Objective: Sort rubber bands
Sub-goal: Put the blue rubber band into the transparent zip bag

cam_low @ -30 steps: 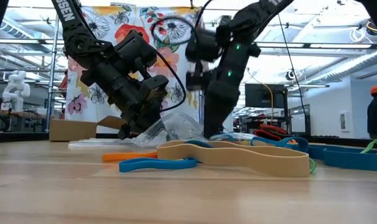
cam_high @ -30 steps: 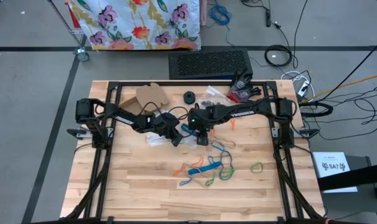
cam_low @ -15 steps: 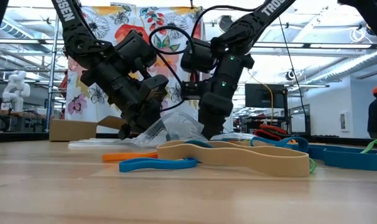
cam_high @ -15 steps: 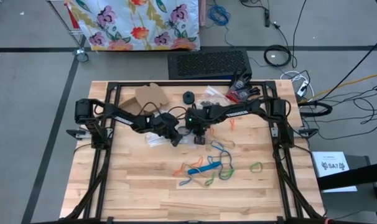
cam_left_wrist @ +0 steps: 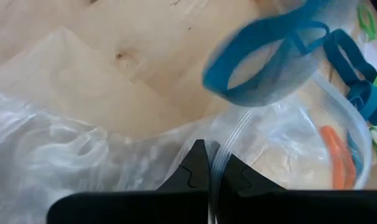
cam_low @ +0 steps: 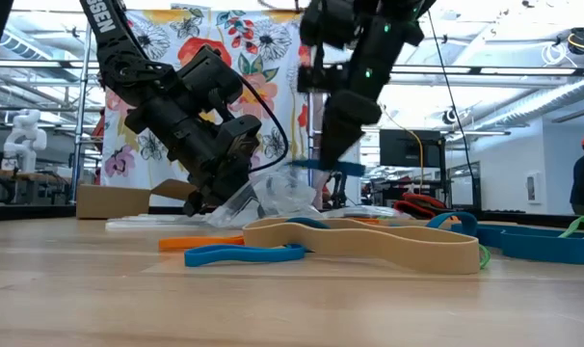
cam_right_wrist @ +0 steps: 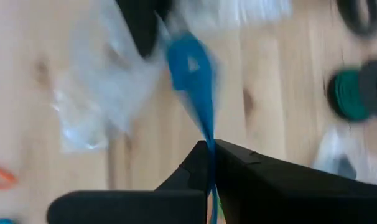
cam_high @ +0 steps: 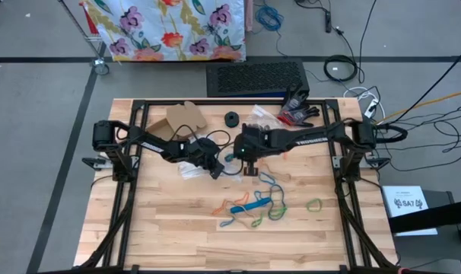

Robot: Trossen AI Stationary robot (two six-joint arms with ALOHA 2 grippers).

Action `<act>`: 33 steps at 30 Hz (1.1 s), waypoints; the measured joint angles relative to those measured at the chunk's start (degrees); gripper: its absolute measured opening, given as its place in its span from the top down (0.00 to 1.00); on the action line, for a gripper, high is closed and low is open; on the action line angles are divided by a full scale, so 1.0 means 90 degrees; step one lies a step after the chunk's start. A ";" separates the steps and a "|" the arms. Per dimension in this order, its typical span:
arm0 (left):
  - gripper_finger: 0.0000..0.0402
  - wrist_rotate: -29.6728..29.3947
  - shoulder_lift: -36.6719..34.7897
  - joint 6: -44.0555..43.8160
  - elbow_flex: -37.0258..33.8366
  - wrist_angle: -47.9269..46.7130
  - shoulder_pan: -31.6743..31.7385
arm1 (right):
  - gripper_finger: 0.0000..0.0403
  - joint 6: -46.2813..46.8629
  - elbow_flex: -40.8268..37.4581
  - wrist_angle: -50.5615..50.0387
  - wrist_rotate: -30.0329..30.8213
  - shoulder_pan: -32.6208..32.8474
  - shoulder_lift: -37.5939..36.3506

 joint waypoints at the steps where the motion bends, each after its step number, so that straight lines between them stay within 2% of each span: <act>1: 1.00 0.0000 0.0000 -0.0002 0.0000 0.0000 0.0002 | 1.00 -0.0090 -0.0004 0.0196 -0.0011 0.0049 -0.0059; 9: 1.00 0.0000 0.0000 -0.0004 0.0000 0.0014 0.0002 | 1.00 -0.0600 0.0017 0.1043 -0.0800 0.0136 0.0169; 15: 1.00 0.0249 0.0000 -0.0009 0.0004 0.0181 0.0002 | 1.00 -0.0717 0.0020 0.1225 -0.0791 0.0132 0.0599; 20: 1.00 0.0345 0.0000 -0.0002 0.0155 0.0127 0.0000 | 1.00 -0.1130 0.0024 0.2237 -0.0759 0.0173 0.0861; 22: 1.00 0.0378 0.0002 0.0002 0.0165 0.0116 -0.0005 | 1.00 -0.1067 0.0026 0.2684 -0.0742 0.0180 0.0859; 26: 1.00 0.0394 -0.0005 0.0047 0.0165 0.0030 0.0032 | 1.00 -0.0941 0.0080 0.2677 -0.0710 0.0225 0.0845; 33: 1.00 0.0291 -0.0007 0.0131 0.0165 -0.0047 0.0058 | 1.00 0.0156 0.0103 0.2692 -0.1111 0.0193 0.0840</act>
